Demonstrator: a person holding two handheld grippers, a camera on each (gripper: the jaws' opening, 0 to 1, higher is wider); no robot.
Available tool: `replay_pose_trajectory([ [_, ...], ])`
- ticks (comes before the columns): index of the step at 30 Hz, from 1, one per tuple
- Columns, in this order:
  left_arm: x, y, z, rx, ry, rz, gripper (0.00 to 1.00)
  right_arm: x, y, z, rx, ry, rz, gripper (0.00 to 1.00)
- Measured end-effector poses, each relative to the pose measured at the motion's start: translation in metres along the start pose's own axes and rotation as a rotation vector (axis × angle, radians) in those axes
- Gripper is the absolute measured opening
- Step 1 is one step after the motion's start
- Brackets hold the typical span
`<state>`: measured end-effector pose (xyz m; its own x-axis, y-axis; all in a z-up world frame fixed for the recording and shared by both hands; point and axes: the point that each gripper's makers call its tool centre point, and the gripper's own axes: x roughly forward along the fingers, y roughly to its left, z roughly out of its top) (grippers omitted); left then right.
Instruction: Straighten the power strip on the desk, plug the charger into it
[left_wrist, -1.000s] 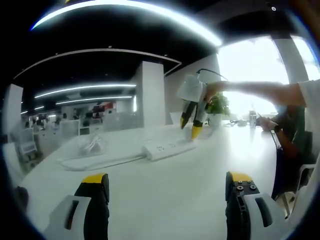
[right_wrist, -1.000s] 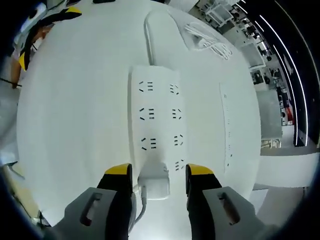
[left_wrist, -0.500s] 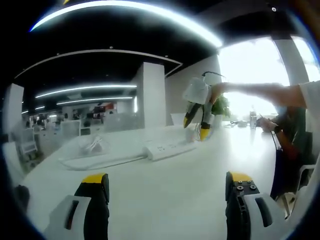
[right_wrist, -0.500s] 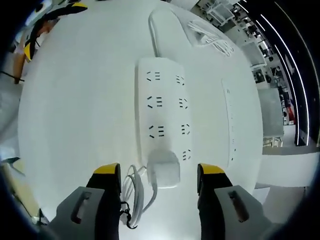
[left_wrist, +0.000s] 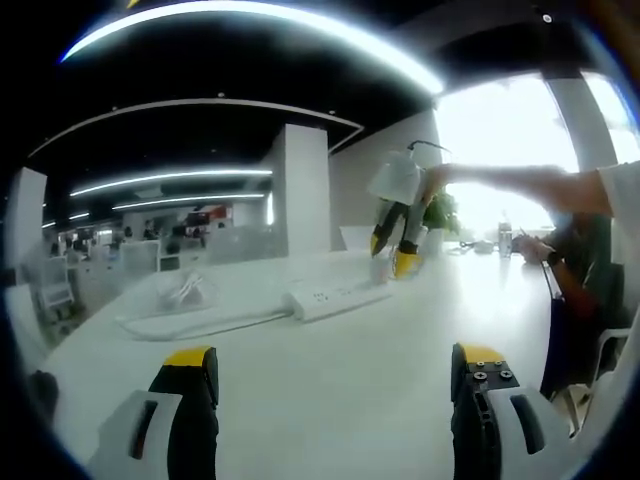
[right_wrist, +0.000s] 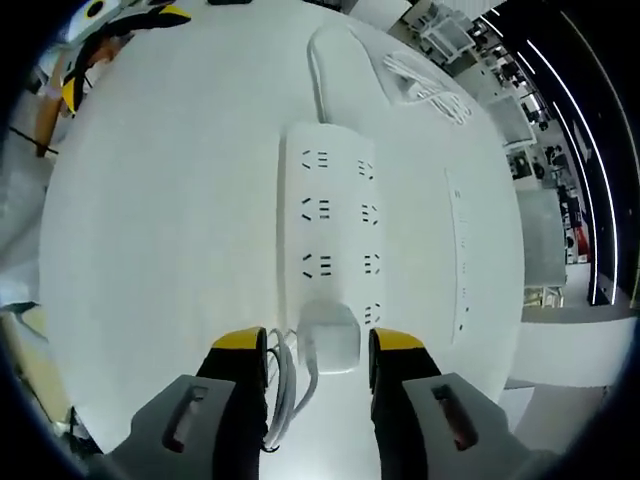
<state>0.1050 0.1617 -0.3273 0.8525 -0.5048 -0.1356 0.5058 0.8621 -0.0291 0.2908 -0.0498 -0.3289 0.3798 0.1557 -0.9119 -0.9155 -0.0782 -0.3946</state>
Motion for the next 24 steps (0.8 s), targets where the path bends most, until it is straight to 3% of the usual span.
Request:
replay_pose_trajectory([
  [9, 0.0015, -0.0005, 0.0023, 0.006, -0.001, -0.003, 0.99, 0.0007, -0.005, -0.0022, -0.022, 0.015, -0.028, 0.26],
  [24, 0.0029, -0.0018, 0.0055, 0.013, -0.004, -0.007, 0.99, 0.0027, -0.0081, -0.0004, 0.006, 0.035, -0.033, 0.23],
])
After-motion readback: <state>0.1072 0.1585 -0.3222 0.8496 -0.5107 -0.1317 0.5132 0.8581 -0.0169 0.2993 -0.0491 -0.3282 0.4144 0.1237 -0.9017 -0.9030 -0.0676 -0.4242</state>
